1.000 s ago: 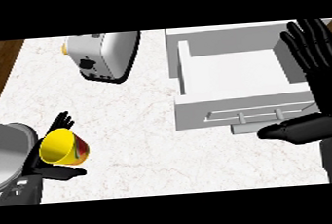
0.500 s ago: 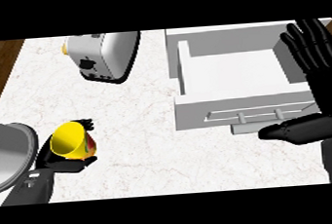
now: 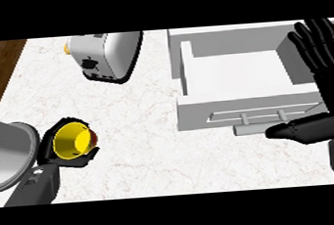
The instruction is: Pick up the cup, place it into the drawer and close the drawer
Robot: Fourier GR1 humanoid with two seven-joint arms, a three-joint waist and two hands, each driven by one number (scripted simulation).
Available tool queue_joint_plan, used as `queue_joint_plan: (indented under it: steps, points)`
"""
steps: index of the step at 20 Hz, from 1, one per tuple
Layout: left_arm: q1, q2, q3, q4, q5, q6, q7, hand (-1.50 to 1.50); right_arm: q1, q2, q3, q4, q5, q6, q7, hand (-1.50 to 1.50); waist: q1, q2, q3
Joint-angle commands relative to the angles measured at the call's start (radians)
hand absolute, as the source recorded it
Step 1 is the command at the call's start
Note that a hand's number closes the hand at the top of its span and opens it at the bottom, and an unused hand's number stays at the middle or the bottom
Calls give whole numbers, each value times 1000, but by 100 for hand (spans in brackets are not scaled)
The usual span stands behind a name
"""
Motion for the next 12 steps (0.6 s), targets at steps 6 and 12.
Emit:
queue_joint_plan:
  steps: [6,12]
  points:
    - [-68,-147,142,-44,139,120,-121,150,20,7,4,-24,3,-6,8,-150,14,-10,4]
    - [-163,-167,60,-151,104,99,9,150,28,8,14,-10,46,-18,-4,-150,31,-15,6]
